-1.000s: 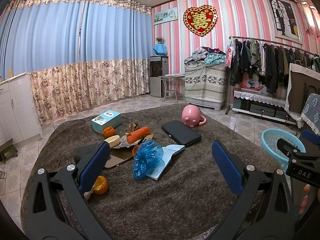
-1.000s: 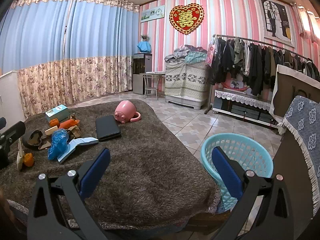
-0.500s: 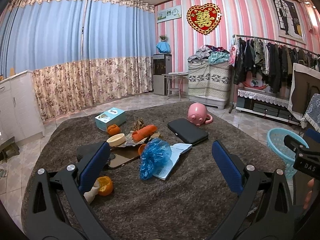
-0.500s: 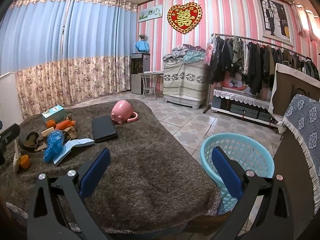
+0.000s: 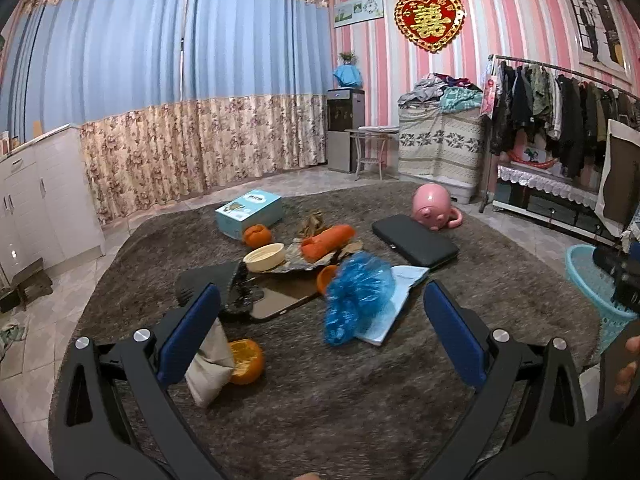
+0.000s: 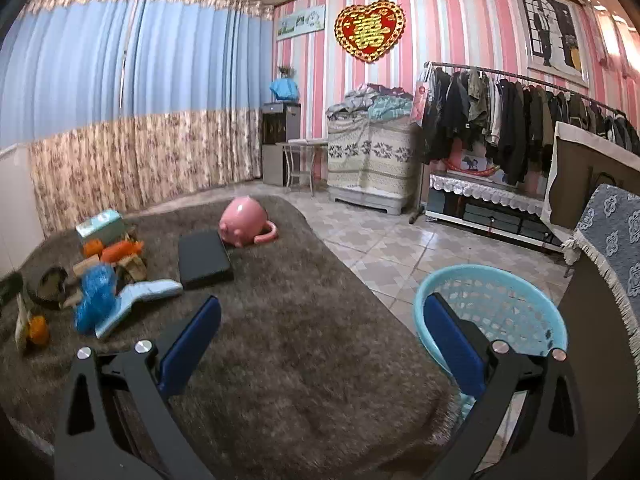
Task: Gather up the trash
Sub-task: 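Grasp the beige cloth bag with the left tool while the right tool grasps the blue plastic bag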
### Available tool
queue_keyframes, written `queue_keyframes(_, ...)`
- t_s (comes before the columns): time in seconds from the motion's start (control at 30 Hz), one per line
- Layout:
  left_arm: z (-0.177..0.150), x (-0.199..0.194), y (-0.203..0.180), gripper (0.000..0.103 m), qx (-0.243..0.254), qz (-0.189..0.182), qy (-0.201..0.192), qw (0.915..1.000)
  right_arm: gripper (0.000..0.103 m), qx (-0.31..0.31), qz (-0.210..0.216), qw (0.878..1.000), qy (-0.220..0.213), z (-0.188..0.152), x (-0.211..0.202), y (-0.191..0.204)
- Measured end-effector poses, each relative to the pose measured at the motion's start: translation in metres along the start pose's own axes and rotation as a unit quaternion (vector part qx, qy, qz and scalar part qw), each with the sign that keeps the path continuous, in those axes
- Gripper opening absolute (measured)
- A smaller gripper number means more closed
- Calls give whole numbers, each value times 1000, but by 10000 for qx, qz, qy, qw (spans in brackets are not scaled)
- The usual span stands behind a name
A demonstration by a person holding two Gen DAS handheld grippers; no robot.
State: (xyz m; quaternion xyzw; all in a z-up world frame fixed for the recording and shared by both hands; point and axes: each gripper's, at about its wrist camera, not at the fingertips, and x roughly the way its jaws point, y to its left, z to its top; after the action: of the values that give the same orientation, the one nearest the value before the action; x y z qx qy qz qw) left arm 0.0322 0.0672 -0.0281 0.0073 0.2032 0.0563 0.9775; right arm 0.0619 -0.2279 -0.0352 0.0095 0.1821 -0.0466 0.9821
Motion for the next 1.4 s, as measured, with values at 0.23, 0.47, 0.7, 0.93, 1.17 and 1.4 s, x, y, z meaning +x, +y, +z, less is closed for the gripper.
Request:
queue_keyframes(0.23, -10, 3, 25, 99, -31, 232, 106, 9997, 99, -88, 0, 9993, 362, 2, 20, 14)
queue_keyframes(0.47, -36, 14, 55, 99, -125, 414, 496, 9978, 99, -350, 119, 9984, 416, -6, 26, 27)
queue_keyframes(0.7, -50, 38, 84, 99, -414, 581, 733, 9948, 99, -298, 123, 9973, 657, -14, 36, 32)
queue_keyframes(0.93, -51, 62, 92, 92, -440, 427, 1025, 9928, 99, -263, 456, 9948, 872, -19, 44, 42)
queue_keyframes(1.17, -53, 71, 93, 49, -325, 117, 1245, 9916, 99, -334, 924, 9915, 850, -15, 47, 72)
queue_keyframes(1.4, -42, 55, 103, 19, -121, 44, 945, 9954, 98, -547, 1296, 9867, 817, -10, 46, 110)
